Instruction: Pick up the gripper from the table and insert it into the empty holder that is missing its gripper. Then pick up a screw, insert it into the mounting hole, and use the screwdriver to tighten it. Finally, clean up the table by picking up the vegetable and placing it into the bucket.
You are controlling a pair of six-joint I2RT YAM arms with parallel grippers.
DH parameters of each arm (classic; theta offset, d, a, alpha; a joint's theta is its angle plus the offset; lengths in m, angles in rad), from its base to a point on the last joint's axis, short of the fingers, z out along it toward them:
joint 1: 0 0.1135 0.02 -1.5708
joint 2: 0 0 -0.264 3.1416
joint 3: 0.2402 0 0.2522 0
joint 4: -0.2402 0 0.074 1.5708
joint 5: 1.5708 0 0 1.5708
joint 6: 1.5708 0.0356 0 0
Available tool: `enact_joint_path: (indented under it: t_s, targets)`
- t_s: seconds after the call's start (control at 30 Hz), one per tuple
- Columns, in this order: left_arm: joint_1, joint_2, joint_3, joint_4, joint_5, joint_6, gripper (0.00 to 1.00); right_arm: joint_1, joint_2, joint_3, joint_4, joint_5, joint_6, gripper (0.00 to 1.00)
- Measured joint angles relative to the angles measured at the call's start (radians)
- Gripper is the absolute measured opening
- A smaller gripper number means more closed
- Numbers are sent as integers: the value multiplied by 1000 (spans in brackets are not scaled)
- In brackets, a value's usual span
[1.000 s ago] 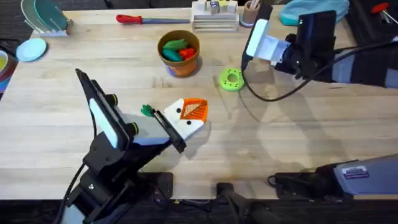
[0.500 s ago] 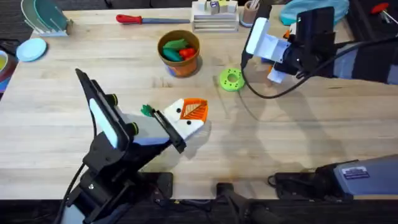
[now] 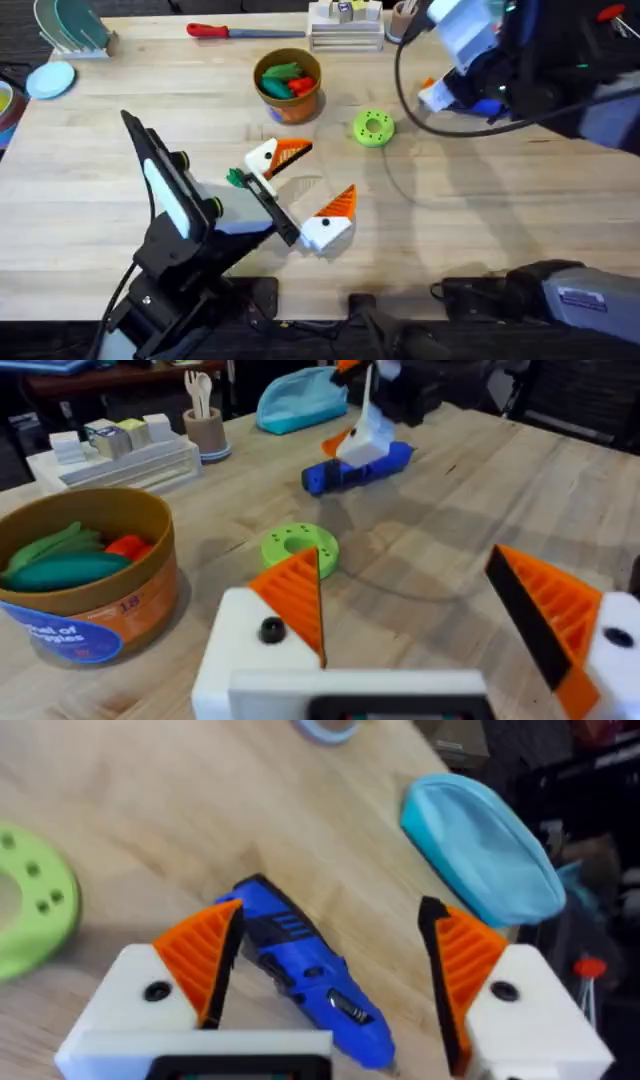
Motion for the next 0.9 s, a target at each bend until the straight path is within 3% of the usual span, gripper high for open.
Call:
enact_joint_path:
  t_s: [0.23, 0.33, 0.5, 0.67, 0.9]
  targets:
    - [0, 0, 0, 11, -32, -14, 993, 0, -120, 0, -50, -26, 164, 992]
    - [0, 0, 10, -12, -95, -107, 993, 2, -143, 0, -60, -41, 196, 991]
    - [0, 0, 87, -194, -263, -247, 993, 19, -159, 0, -61, -74, 226, 992]
    - [0, 0, 102, -48, -388, -328, 993, 42, -159, 0, -61, -96, 234, 992]
    - [0, 0, 111, -58, -455, -344, 993, 68, -159, 0, -61, -105, 241, 992]
